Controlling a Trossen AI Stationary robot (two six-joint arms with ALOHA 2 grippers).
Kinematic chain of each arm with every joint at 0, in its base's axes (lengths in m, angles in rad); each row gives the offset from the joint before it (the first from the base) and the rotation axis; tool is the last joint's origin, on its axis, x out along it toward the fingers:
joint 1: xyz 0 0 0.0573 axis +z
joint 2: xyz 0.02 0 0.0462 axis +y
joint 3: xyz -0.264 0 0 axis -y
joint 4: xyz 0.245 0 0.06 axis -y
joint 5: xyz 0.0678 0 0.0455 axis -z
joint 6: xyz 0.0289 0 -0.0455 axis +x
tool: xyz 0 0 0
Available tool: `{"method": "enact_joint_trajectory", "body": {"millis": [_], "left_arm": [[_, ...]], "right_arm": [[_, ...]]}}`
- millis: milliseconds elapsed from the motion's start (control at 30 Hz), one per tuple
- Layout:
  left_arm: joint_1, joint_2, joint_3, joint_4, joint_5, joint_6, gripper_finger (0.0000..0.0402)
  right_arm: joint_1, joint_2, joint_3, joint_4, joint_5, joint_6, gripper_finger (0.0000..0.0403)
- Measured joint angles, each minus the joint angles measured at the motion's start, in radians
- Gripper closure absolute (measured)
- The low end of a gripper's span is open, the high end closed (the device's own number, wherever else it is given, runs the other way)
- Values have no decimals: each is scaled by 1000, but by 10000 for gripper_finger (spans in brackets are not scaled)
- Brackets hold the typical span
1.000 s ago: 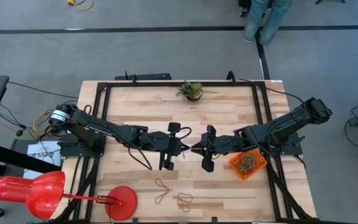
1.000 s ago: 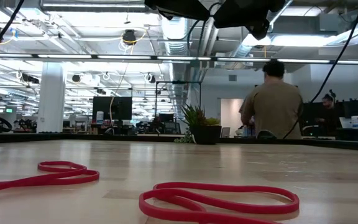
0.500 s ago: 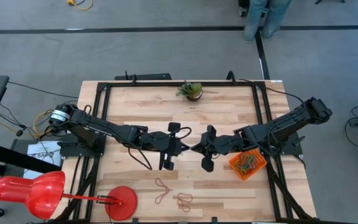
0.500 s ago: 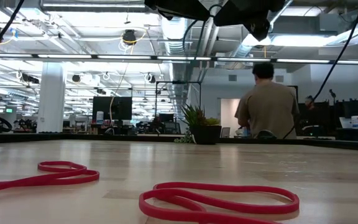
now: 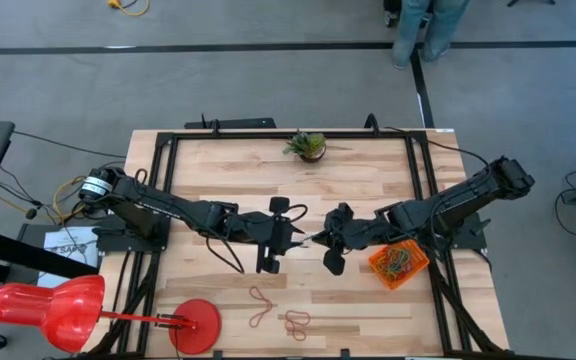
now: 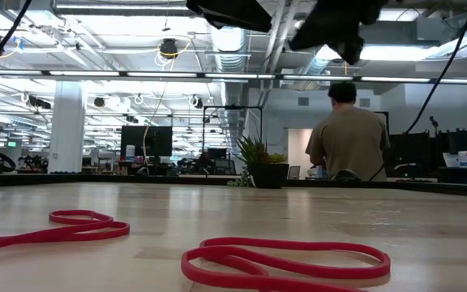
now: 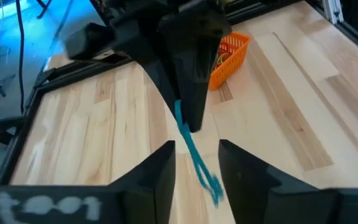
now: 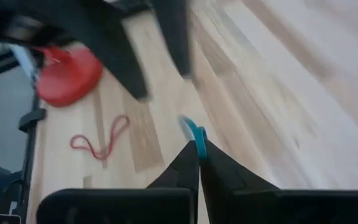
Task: Pick and place rubber bands into bin
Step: Put the blue rubber band into the orange basket
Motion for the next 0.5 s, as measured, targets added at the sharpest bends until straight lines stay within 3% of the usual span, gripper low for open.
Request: {"method": "enact_joint_trajectory", "body": {"millis": [500], "left_arm": [[0, 0, 0, -168, -17, -138, 276]], "right_arm": [[137, -35, 0, -430, -39, 554, 403]]}}
